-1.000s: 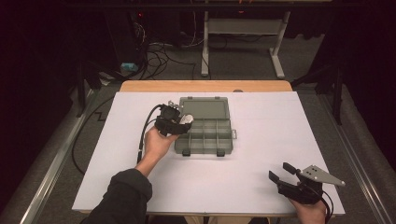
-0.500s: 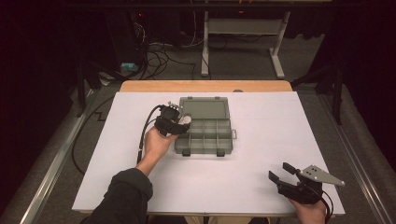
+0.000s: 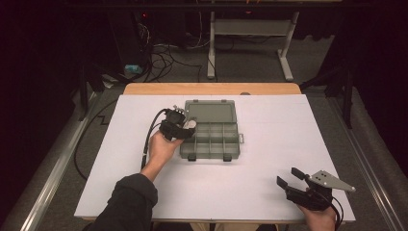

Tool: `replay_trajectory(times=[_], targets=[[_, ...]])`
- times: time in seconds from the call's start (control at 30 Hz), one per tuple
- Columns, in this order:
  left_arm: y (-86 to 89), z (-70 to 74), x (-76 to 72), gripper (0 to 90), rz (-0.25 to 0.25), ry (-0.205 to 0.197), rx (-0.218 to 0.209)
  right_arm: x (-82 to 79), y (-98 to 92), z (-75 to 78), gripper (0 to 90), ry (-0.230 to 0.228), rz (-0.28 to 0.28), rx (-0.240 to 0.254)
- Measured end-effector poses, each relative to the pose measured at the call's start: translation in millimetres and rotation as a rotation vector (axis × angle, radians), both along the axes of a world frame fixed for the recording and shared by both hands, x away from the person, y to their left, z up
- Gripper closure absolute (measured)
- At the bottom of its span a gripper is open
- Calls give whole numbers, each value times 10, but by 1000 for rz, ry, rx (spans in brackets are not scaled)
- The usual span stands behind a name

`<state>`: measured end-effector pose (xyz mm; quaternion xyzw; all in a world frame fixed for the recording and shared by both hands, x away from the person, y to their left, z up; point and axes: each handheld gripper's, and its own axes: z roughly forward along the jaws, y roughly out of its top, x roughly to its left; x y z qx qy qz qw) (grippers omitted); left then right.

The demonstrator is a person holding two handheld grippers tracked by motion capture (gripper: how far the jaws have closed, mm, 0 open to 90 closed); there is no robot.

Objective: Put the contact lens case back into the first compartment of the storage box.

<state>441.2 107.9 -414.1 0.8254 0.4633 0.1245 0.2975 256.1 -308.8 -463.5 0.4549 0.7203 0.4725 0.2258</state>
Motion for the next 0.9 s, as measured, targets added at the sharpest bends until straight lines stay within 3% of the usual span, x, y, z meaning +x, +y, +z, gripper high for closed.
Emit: replay_trajectory(times=[0.27, 0.7, 0.9], targets=[[11, 8, -13, 457, -3, -13, -7, 1, 2, -1, 320, 0, 2, -3], [36, -15, -40, 594, -24, 6, 1, 1, 3, -2, 321, 0, 2, -2], [48, -61, -70, 589, -50, -7, 20, 4, 7, -4, 321, 3, 3, -2]])
